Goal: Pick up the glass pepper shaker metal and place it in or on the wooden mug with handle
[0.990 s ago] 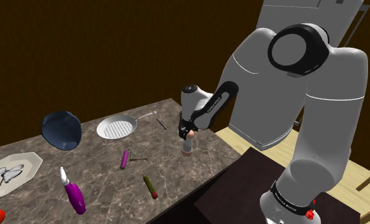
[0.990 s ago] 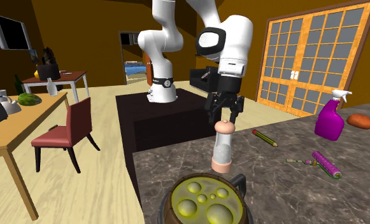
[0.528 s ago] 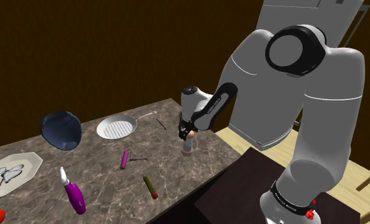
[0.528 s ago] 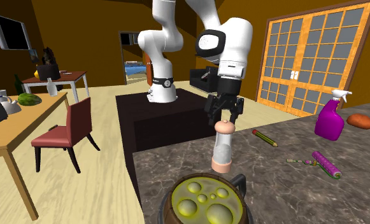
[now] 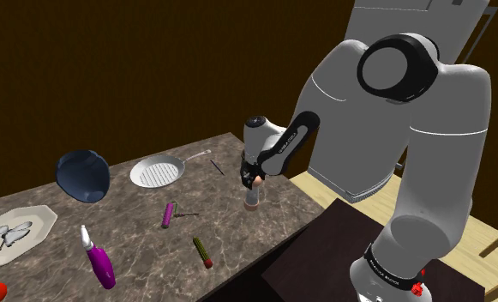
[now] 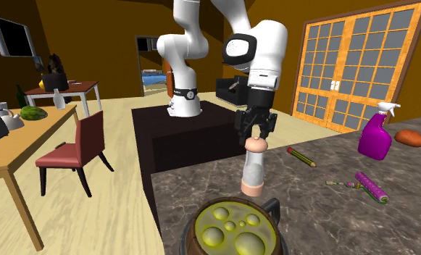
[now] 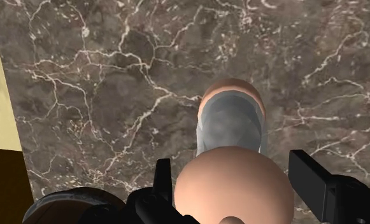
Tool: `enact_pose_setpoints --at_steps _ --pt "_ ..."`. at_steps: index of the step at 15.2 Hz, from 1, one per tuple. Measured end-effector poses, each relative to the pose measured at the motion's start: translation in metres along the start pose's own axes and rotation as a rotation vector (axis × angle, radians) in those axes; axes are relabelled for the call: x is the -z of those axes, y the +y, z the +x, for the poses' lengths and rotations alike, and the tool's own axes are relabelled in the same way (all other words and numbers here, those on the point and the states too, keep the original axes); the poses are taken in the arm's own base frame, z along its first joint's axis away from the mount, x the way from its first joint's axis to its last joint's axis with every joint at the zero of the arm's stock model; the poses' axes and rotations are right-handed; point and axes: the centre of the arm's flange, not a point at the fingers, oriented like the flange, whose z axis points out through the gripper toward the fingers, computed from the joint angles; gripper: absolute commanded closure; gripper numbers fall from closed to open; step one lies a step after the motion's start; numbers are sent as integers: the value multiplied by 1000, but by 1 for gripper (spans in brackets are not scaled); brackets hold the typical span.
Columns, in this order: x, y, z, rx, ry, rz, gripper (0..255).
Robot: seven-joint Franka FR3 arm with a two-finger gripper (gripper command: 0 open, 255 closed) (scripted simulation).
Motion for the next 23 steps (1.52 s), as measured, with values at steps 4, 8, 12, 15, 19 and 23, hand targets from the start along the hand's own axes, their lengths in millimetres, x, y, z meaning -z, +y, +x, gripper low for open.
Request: enact_pose_setpoints --at_steps 4,8,12,15,19,23 --pt "3 0 0 0 0 0 255" --pt "20 5 1 0 0 0 255" --pt "41 8 3 0 0 0 255" --pt "56 12 5 0 0 0 255" --pt "78 15 7 0 0 0 255" --pt "98 19 7 0 1 0 255"
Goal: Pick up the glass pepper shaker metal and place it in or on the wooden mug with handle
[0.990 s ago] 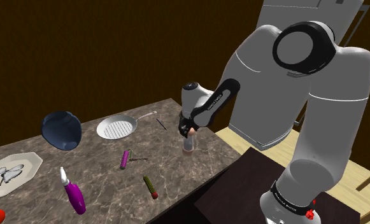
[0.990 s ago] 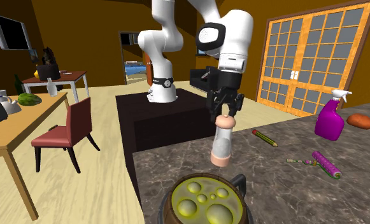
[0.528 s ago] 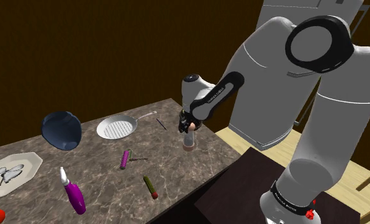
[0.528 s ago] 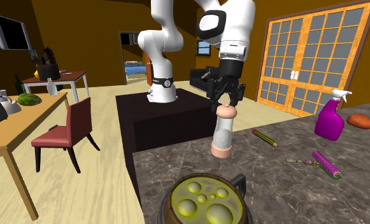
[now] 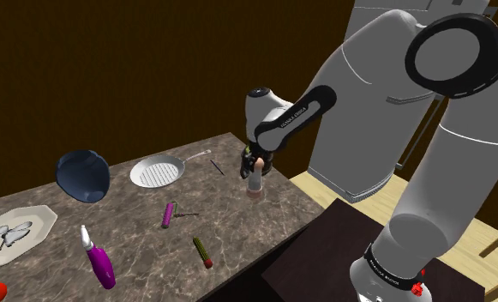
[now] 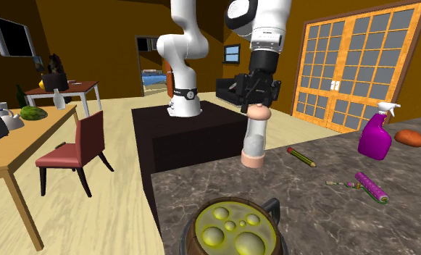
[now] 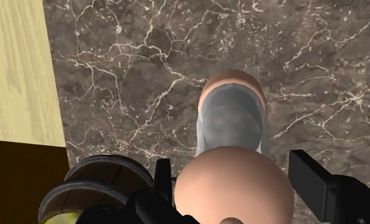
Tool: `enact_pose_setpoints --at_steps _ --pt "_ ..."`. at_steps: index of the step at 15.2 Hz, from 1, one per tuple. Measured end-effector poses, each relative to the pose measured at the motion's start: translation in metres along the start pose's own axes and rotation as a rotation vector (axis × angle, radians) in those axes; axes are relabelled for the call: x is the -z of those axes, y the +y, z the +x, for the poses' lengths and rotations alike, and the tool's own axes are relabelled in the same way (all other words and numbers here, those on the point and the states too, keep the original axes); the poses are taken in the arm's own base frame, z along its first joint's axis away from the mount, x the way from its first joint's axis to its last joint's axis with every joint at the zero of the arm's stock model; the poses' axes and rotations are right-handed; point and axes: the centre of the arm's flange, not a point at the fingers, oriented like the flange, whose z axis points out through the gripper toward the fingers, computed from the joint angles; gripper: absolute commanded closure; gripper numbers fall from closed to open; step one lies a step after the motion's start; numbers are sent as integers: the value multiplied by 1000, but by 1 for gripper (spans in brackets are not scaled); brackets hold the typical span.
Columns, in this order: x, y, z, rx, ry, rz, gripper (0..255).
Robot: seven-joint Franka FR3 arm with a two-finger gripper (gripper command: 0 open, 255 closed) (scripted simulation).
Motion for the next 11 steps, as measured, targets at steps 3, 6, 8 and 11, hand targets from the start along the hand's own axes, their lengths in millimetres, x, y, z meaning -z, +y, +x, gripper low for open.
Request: enact_pose_setpoints --at_steps 3,6,8,11 --pt "15 3 4 0 0 0 255" --pt "31 5 4 0 0 0 255" --pt "41 7 5 0 0 0 255" --pt "56 11 5 0 0 0 255"
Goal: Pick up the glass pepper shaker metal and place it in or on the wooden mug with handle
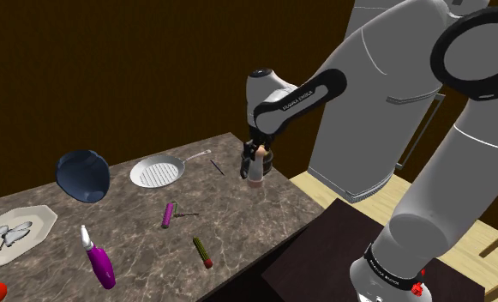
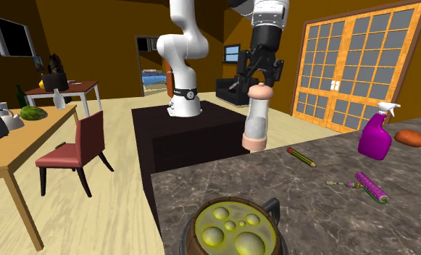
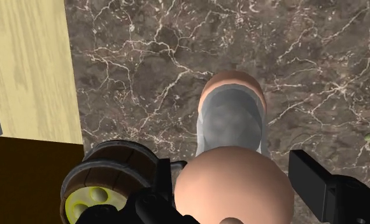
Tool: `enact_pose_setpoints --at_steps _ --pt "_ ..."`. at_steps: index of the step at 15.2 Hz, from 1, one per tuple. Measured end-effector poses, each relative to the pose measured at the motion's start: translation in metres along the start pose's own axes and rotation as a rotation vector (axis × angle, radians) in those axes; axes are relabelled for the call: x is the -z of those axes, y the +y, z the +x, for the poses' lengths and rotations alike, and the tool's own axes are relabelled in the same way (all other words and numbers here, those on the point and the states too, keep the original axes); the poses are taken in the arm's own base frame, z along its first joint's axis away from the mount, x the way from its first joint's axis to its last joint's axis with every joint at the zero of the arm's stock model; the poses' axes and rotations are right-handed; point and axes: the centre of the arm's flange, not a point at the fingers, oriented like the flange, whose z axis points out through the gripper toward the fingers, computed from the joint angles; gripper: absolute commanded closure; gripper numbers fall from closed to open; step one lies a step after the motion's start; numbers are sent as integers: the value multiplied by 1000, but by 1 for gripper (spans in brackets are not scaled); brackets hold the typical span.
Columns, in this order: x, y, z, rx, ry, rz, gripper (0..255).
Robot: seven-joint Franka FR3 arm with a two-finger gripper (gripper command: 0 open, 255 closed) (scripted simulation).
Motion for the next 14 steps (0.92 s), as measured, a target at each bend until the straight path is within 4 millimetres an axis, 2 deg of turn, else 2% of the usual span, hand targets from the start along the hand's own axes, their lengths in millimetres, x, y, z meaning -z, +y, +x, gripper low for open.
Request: enact_pose_setpoints --at_steps 11,14 --pt "59 10 5 0 0 0 255" --pt "65 28 25 0 0 0 255"
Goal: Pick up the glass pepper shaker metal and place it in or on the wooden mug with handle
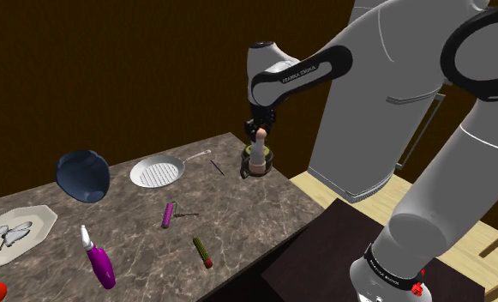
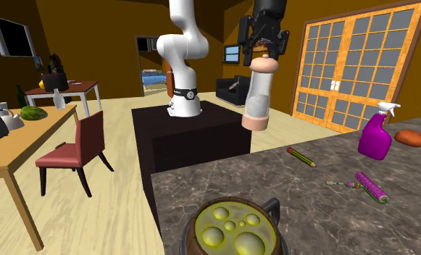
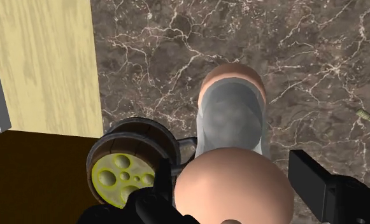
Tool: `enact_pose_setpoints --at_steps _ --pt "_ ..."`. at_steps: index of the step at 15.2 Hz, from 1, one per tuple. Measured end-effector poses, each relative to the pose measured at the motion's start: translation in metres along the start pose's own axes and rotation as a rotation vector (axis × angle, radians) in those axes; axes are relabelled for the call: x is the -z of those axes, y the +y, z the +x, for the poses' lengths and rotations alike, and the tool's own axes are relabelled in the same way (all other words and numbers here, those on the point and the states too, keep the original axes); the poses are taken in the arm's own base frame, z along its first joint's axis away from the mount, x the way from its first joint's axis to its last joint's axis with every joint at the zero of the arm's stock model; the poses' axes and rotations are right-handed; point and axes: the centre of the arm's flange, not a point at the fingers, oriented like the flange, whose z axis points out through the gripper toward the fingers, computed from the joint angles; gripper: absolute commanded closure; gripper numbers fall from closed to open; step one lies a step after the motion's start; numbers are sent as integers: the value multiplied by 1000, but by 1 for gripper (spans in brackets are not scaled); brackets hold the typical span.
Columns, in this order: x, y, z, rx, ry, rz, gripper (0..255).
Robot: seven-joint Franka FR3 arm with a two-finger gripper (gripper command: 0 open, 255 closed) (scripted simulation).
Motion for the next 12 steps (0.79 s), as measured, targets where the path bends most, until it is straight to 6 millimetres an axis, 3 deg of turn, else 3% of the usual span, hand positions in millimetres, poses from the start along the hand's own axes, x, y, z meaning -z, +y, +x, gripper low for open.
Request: enact_pose_setpoints --at_steps 12 --pt "11 111 113 0 0 0 255"
